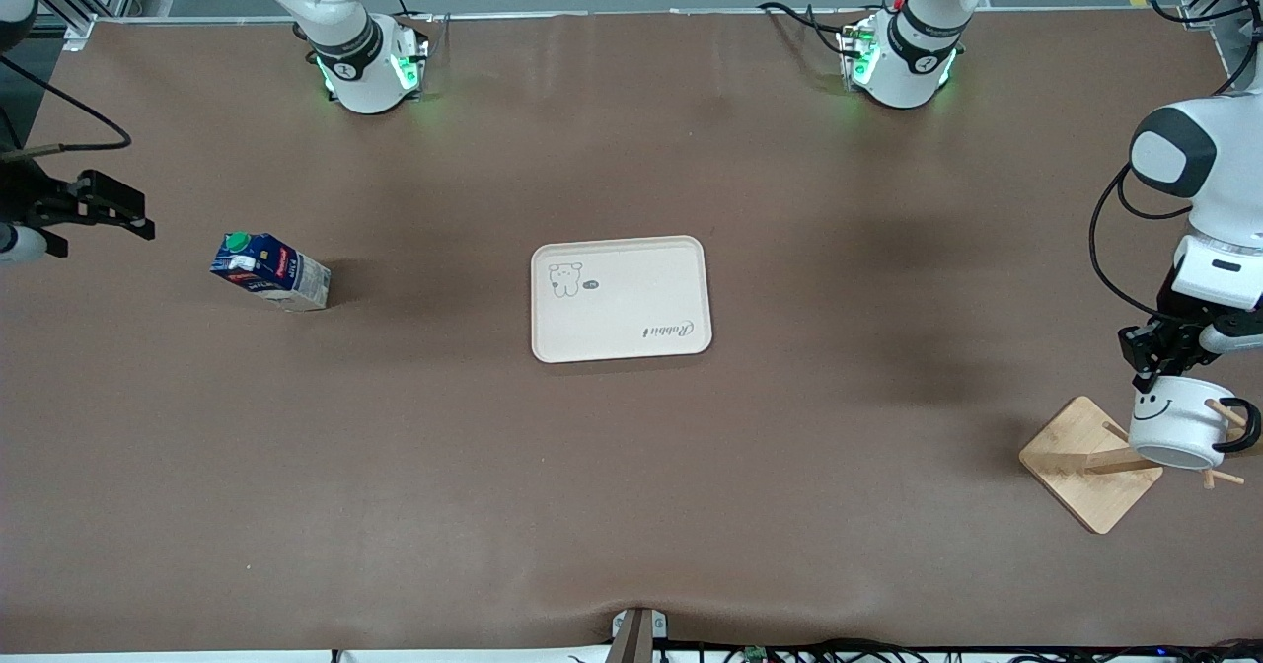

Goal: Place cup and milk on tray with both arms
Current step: 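Grasp the mug rim with the left gripper while the right gripper grasps the milk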

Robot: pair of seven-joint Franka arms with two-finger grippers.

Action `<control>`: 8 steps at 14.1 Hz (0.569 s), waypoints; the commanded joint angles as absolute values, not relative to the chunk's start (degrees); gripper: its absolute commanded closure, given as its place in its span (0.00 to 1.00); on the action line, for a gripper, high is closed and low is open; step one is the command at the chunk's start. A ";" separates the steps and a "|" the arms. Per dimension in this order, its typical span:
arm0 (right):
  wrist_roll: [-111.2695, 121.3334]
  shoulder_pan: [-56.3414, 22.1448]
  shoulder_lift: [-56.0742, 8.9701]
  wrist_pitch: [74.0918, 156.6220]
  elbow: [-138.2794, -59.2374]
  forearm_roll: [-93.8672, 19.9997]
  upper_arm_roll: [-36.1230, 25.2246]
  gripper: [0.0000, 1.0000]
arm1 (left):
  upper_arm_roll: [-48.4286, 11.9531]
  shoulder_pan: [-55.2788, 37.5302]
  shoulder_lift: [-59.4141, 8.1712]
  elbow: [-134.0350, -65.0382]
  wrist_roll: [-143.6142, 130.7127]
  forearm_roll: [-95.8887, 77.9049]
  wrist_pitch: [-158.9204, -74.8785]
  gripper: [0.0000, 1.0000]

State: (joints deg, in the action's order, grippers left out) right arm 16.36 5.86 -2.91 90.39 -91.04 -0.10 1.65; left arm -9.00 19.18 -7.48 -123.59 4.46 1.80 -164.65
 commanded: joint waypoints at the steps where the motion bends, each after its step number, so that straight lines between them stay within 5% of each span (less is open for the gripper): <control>1: 17.23 7.03 -5.71 90.00 -89.38 -0.79 1.93 0.00 | -10.10 19.34 -7.56 -122.87 6.33 1.14 -165.15 1.00; 8: 17.40 5.54 -10.02 90.44 -88.16 0.17 2.11 0.00 | -13.97 19.42 -4.67 -122.96 5.89 0.79 -163.66 1.00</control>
